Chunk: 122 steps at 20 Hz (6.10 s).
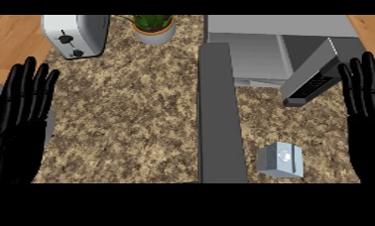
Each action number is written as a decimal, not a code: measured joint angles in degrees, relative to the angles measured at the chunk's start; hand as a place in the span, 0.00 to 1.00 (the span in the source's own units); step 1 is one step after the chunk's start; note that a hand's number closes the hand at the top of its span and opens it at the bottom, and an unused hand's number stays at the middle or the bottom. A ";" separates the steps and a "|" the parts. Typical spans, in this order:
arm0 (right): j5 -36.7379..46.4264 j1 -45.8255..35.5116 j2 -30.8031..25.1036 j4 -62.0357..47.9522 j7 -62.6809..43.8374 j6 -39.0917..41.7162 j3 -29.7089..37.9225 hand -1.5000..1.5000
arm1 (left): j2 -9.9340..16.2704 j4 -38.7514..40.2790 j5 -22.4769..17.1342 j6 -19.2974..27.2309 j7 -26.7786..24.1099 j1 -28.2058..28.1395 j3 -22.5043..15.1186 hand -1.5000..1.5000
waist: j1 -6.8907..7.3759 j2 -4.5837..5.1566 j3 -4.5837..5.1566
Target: Pick up the milk, place it into the microwave and close the microwave
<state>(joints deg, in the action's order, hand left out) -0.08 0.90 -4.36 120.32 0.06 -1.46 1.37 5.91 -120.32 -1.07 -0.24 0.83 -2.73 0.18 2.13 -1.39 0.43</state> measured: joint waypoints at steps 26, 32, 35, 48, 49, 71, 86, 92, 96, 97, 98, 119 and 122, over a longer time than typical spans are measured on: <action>15.06 14.60 3.21 14.21 -8.34 -12.92 -38.47 0.00 | -2.72 -2.37 -10.27 -7.00 -4.05 -13.12 3.60 0.00 | -2.03 1.26 -0.41; 13.72 15.16 2.14 11.78 -7.18 -14.47 -34.30 0.00 | -2.80 -3.98 -11.43 -8.81 -4.60 -15.47 4.66 0.00 | -2.01 1.31 -0.43; 10.93 15.71 1.70 8.62 -4.34 -14.55 -31.34 0.00 | -2.95 -4.48 -11.52 -9.71 -4.80 -16.71 4.82 0.00 | -2.01 1.32 -0.44; -1.61 22.52 -2.10 -5.41 13.05 -10.48 -18.04 0.00 | -4.26 -4.88 -11.71 -12.95 -7.33 -20.49 5.90 0.00 | -2.14 1.34 -0.46; -1.96 22.53 -2.07 -7.39 14.84 -10.08 -17.35 0.00 | -4.26 -5.13 -11.87 -13.43 -7.66 -21.10 6.09 0.00 | -2.11 1.32 -0.45; -4.19 15.74 -3.03 -34.51 34.68 -1.22 -7.82 0.00 | -4.61 -7.24 -14.02 -16.27 -7.90 -24.88 7.15 0.00 | -1.88 1.35 -0.43; -1.35 6.38 -3.11 -55.31 41.23 -6.00 0.98 0.00 | -5.57 -7.90 -12.56 -16.72 -8.02 -25.17 7.07 0.00 | -1.83 1.37 -0.43; -4.24 4.15 -5.05 -62.66 45.53 7.56 -0.65 0.00 | -5.33 -6.94 -13.18 -16.92 -8.44 -24.67 7.70 0.00 | -1.60 1.45 -0.48; -5.86 3.44 -6.15 -64.32 48.38 17.22 -2.76 1.00 | -5.32 -6.34 -13.70 -17.60 -8.92 -25.66 7.82 0.00 | -1.57 1.40 -0.48; -6.06 3.17 -5.63 -64.22 48.62 17.67 -3.13 1.00 | -5.38 -6.35 -13.59 -17.58 -8.69 -25.58 7.78 0.00 | -1.64 1.38 -0.46; -5.80 3.07 -5.23 -63.78 49.00 17.29 -3.35 1.00 | -5.22 -5.15 -13.94 -18.13 -9.45 -25.22 8.43 0.00 | -1.71 1.37 -0.46; -7.54 -4.70 -5.44 -62.54 51.78 10.11 5.05 1.00 | -4.85 -5.80 -16.89 -18.81 -6.56 -23.53 10.22 0.00 | -1.86 1.37 -0.43; -8.68 -4.96 -5.37 -59.92 49.02 11.82 4.55 1.00 | -5.33 -6.20 -16.47 -19.16 -7.20 -24.93 9.47 0.00 | -1.89 1.33 -0.42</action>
<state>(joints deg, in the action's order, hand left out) -8.76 -4.06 -9.74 60.40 49.08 10.36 5.92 0.57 -126.52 -17.54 -19.40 -6.37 -27.66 9.65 0.24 -0.07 0.01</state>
